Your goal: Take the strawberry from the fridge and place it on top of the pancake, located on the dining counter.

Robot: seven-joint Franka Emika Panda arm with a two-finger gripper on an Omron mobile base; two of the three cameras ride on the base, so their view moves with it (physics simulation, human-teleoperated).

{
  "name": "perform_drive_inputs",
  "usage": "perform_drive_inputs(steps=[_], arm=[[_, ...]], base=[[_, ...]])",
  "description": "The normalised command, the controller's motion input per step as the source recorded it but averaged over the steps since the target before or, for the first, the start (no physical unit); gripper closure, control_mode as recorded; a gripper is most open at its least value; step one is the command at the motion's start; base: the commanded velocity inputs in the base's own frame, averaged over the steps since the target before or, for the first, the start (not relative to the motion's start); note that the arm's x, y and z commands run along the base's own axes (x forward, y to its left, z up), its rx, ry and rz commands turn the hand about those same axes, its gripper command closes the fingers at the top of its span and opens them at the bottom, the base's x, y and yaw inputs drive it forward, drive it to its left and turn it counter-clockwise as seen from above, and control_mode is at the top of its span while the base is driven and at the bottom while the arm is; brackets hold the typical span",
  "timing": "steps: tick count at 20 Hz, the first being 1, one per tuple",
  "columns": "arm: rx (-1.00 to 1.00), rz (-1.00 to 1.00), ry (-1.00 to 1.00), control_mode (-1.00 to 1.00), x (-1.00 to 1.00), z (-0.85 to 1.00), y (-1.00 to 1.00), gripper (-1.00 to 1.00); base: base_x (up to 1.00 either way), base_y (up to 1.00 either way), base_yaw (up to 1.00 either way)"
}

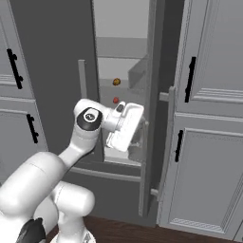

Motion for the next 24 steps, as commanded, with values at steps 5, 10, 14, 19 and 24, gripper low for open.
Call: perform_drive_inputs(steps=[5,10,14,19,24], arm=[[0.11,0.02,-0.1,-1.0,-0.53,0.0,-0.74,-1.0],[0.21,0.02,-0.11,-1.0,-0.11,0.02,0.12,-1.0],[0.12,0.0,-0.23,-1.0,-0.02,0.08,0.98,-1.0],[0.37,0.0,-0.25,-1.0,0.15,0.1,1.0,-1.0],[0.92,-0.08,-0.39,-1.0,0.78,-0.25,0.27,-1.0]], base=[[0.0,0.0,0.0],[0.0,0.0,0.0],[0.0,0.0,0.0],[0.0,0.0,0.0],[0.0,0.0,0.0]])
